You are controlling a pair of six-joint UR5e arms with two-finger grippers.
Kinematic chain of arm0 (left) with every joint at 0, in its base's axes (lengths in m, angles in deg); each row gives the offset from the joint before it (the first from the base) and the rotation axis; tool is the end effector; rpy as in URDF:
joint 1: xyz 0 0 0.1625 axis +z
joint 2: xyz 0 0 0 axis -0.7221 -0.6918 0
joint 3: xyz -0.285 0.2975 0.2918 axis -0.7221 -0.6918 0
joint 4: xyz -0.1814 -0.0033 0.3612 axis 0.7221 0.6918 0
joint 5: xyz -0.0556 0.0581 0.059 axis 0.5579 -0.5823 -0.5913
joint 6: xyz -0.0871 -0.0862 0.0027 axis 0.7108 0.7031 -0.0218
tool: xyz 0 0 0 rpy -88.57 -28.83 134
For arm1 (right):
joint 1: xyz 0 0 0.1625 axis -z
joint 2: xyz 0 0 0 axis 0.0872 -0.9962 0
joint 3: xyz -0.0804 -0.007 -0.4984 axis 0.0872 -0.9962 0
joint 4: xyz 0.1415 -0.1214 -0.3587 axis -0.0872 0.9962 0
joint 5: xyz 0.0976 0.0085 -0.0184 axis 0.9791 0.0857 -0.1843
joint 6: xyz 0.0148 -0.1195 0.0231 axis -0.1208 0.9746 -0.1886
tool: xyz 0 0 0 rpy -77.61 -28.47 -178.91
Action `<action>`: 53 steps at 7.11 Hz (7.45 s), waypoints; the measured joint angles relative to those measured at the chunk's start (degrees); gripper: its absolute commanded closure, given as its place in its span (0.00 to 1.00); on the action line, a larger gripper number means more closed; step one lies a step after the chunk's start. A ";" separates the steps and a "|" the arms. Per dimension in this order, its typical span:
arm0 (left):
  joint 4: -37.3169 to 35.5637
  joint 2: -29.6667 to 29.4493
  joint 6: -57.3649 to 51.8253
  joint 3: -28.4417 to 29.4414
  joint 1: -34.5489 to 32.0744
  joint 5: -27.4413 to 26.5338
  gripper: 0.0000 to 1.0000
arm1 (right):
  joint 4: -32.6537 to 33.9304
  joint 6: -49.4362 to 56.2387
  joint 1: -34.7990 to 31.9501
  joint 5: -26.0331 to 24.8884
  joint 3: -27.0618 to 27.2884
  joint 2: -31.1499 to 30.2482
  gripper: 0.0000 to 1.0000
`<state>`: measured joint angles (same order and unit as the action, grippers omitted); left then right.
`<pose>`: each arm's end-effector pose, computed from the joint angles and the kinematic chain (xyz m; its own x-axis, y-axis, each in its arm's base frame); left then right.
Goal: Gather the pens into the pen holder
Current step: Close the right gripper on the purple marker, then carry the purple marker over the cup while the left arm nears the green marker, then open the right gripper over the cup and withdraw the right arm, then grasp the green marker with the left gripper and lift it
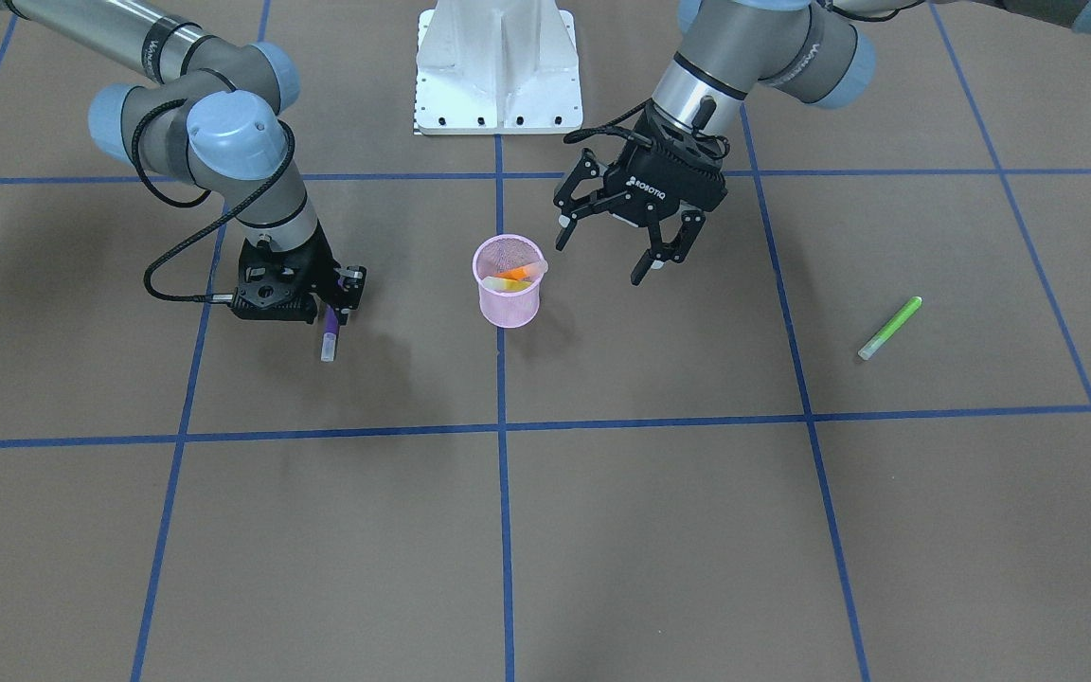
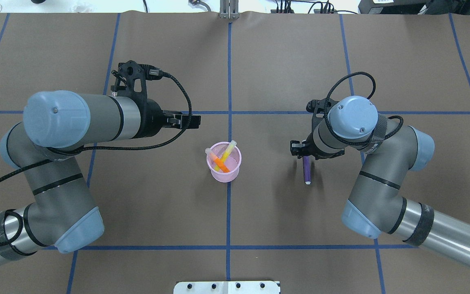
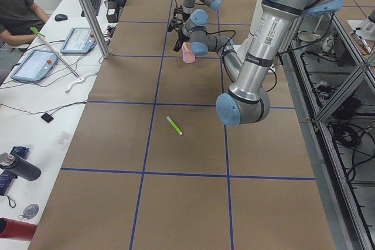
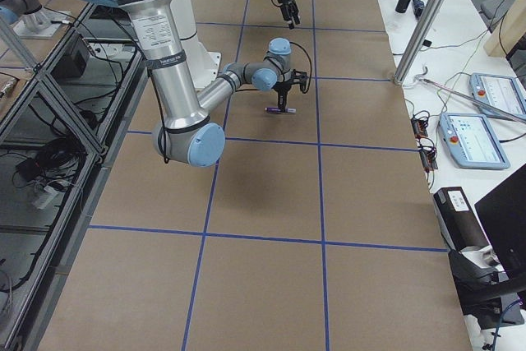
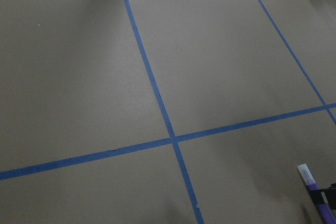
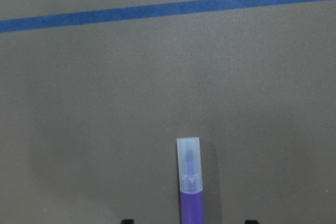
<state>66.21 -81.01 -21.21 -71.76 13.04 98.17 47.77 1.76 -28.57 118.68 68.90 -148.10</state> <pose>0.4718 -0.4510 0.2848 0.4031 0.3051 -0.8628 0.2932 0.8500 0.4376 -0.5094 -0.4535 0.4521 0.7001 0.0738 0.7102 -0.1253 0.9919 0.0205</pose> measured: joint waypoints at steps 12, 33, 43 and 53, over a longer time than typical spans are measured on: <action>0.00 2.50 0.42 -2.17 -0.03 0.32 0.01 | -0.25 0.22 0.03 0.06 -2.79 1.60 1.00; -1.05 17.47 -17.86 1.57 -13.41 11.76 0.02 | 5.57 -12.63 18.28 -51.96 6.10 15.31 1.00; -11.45 21.06 -59.99 8.57 -18.86 16.21 0.04 | 4.96 -11.21 10.48 -36.12 15.27 8.05 0.01; -13.99 15.23 -65.89 19.02 -19.20 26.59 0.53 | 5.62 -3.72 -4.79 -13.97 22.60 -3.62 0.01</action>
<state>52.22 -65.78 -87.10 -52.74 -6.16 124.76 53.39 -1.96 -33.35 104.71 91.50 -151.72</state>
